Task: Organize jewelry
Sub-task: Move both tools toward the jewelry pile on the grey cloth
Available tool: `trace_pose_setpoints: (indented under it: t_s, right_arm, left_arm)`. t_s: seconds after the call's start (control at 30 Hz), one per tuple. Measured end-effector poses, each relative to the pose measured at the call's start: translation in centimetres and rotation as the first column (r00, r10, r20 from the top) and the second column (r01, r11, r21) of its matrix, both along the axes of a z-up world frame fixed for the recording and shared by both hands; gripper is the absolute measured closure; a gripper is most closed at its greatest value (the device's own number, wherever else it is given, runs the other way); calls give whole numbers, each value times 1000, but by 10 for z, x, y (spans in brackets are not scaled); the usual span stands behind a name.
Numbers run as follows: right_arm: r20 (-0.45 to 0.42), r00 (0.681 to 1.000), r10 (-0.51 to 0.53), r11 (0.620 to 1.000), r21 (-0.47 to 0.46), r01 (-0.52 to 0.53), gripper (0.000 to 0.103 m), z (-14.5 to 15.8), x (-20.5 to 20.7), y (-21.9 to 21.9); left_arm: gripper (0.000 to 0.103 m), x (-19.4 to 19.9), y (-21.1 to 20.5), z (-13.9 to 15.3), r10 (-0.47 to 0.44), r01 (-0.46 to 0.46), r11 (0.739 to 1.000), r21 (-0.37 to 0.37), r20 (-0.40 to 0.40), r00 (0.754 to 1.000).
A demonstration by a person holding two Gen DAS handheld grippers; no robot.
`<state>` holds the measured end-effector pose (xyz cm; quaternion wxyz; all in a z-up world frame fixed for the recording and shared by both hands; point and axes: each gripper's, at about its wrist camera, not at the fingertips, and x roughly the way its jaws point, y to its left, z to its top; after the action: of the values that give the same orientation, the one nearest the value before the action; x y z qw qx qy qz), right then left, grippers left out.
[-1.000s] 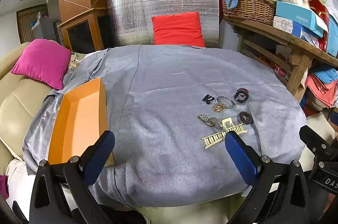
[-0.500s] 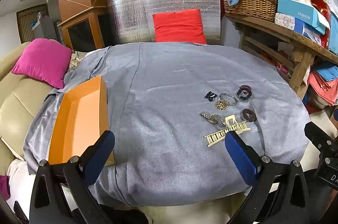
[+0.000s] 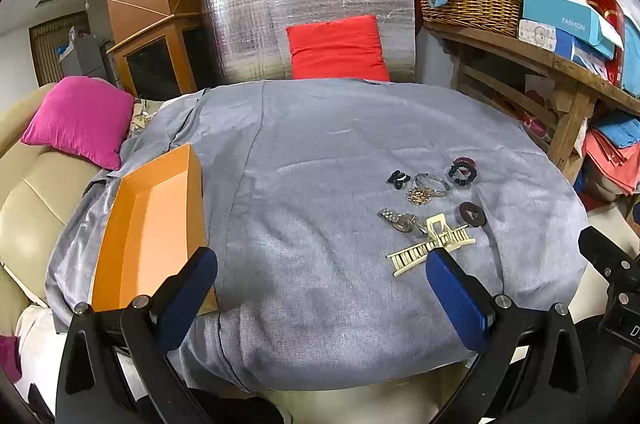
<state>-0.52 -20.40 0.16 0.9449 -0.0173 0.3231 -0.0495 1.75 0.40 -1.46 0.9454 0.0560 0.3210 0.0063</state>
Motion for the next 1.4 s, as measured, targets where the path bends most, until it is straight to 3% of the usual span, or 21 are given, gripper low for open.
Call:
trace_pose_setpoints:
  t_s: [1.4]
  right_arm:
    - [1, 1000, -7, 998, 65, 7, 0, -6, 29, -7]
  left_arm:
    - [0, 22, 12, -19, 34, -34, 999, 12, -33, 999]
